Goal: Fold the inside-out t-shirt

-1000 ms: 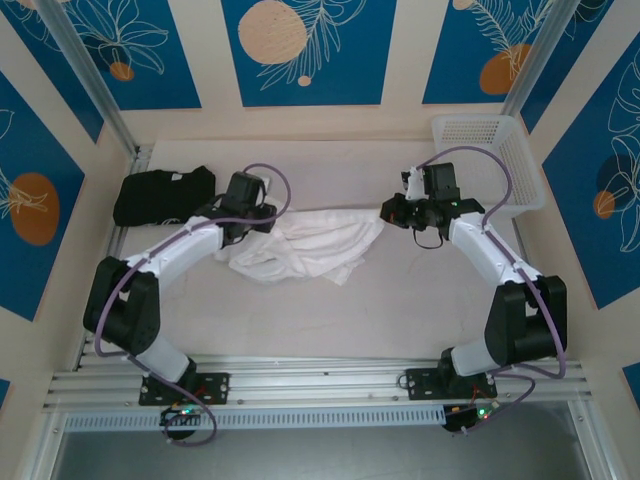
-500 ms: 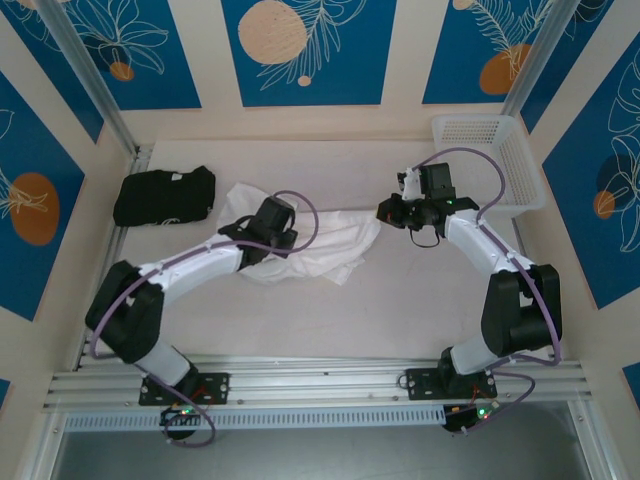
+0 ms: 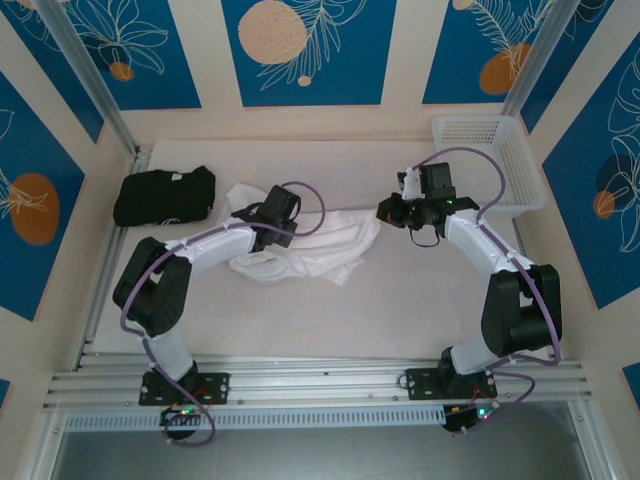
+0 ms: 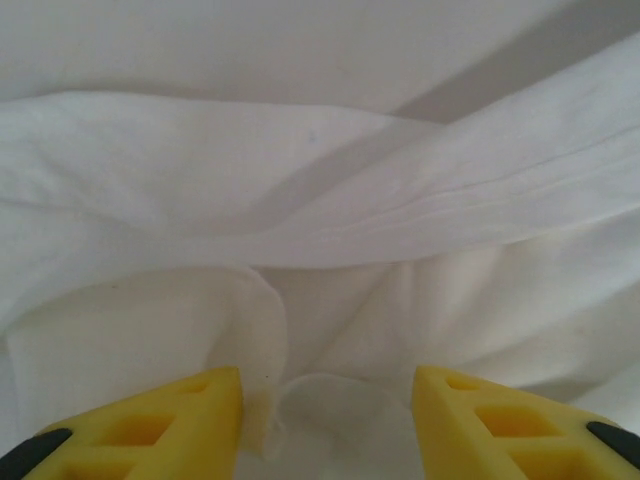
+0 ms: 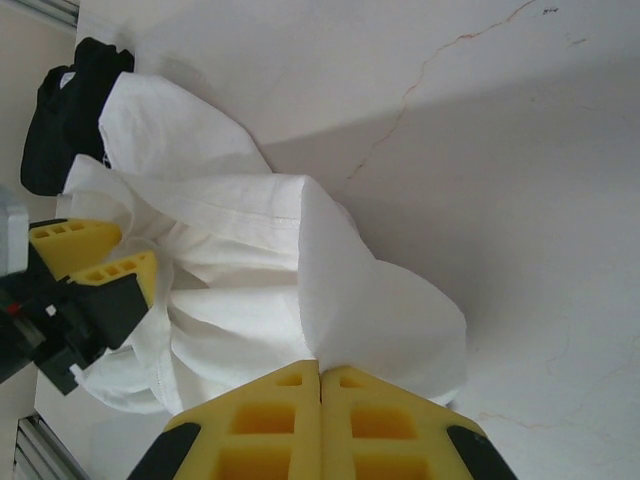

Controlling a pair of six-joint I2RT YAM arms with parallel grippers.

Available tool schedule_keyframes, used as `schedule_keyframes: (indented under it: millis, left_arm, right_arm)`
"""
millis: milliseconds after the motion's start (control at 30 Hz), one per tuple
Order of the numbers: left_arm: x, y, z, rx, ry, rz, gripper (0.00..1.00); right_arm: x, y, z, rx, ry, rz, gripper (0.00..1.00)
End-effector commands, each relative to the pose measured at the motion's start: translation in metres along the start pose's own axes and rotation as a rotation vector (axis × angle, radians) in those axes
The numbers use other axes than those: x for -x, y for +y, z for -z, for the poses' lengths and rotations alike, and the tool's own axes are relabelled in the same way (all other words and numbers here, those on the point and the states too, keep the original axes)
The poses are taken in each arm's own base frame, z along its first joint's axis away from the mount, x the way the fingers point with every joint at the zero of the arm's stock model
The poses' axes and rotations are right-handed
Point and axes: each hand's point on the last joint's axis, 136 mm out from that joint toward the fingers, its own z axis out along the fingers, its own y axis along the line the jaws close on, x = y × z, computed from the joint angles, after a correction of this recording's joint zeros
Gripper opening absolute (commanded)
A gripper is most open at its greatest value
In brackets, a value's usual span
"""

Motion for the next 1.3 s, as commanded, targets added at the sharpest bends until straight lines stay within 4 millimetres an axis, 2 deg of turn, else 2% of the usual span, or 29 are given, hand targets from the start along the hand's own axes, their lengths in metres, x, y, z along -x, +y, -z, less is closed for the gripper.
schedule_keyframes:
  millis: [0, 167, 333, 400, 467, 567, 667, 833, 933, 1100, 1167, 1267]
  left_arm:
    - [0.000, 0.013, -0.004, 0.047, 0.027, -0.010, 0.47]
    - [-0.007, 0.016, -0.012, 0.048, 0.050, -0.001, 0.41]
    - [-0.003, 0.018, -0.020, 0.052, 0.046, 0.005, 0.22]
    - [0.002, 0.021, -0.016, 0.061, 0.037, 0.005, 0.11]
    - [0.010, 0.026, -0.005, 0.066, 0.013, 0.010, 0.01]
    - [0.028, 0.034, 0.036, 0.044, -0.060, 0.041, 0.00]
    - [0.050, 0.047, 0.100, -0.005, -0.212, 0.104, 0.00]
    - [0.075, 0.086, 0.216, -0.053, -0.528, 0.246, 0.00]
    - [0.082, 0.108, 0.266, -0.077, -0.659, 0.320, 0.00]
    - [0.091, 0.131, 0.317, -0.060, -0.736, 0.358, 0.00]
    - [0.094, 0.138, 0.338, -0.055, -0.759, 0.362, 0.00]
    - [0.091, 0.145, 0.371, -0.057, -0.808, 0.371, 0.00]
  right_arm:
    - [0.002, 0.003, -0.002, 0.026, 0.009, -0.004, 0.00]
    - [0.000, 0.001, -0.002, 0.025, 0.011, -0.012, 0.00]
    - [0.002, 0.003, -0.001, 0.035, 0.006, -0.015, 0.00]
    - [0.004, 0.005, 0.001, 0.036, 0.000, -0.011, 0.00]
    - [0.008, 0.007, 0.005, 0.038, -0.014, -0.006, 0.00]
    - [0.024, 0.014, 0.022, 0.033, -0.072, 0.011, 0.00]
    - [0.049, 0.020, 0.054, 0.022, -0.184, 0.028, 0.00]
    - [0.091, 0.033, 0.124, 0.013, -0.415, 0.032, 0.00]
    - [0.104, 0.051, 0.166, 0.030, -0.550, 0.052, 0.00]
    - [0.107, 0.091, 0.233, 0.059, -0.720, 0.114, 0.00]
    - [0.099, 0.110, 0.262, 0.080, -0.780, 0.152, 0.00]
    - [0.078, 0.140, 0.304, 0.121, -0.849, 0.217, 0.00]
